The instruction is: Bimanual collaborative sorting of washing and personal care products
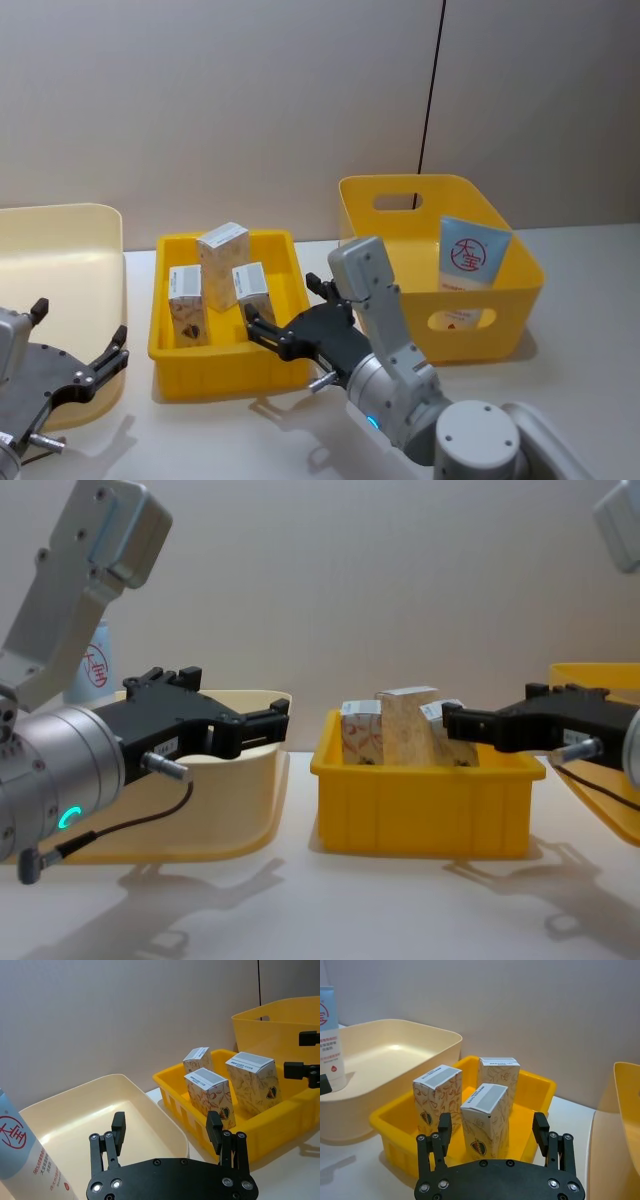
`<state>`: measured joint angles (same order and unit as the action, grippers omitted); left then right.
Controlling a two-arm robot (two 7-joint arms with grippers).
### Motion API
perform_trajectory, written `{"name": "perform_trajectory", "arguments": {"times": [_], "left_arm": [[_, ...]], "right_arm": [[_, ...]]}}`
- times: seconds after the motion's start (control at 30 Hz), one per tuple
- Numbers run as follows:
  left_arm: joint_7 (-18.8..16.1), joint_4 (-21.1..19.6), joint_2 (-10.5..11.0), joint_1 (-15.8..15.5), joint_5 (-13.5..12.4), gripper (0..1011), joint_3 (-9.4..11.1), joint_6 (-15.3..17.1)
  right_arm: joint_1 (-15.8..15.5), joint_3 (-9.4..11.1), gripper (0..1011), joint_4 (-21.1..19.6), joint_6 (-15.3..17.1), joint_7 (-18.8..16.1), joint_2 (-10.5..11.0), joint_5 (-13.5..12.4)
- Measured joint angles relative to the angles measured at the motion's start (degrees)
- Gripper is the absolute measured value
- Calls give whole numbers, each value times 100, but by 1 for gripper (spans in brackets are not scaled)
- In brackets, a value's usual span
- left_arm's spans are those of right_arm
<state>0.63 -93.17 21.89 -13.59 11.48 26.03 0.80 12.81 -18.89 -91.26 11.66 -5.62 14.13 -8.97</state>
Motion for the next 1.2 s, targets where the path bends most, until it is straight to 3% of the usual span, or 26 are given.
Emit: {"name": "perform_trajectory", "arguments": {"times": [0.53,1.2], "left_arm": [[0,0,0,0,0,1003,0,0],[0,0,0,0,0,1003,0,0]], "right_arm": [[162,-98,1001,215,311,477,-430,312],[323,-193,1001,404,735,931,-772,706]]}}
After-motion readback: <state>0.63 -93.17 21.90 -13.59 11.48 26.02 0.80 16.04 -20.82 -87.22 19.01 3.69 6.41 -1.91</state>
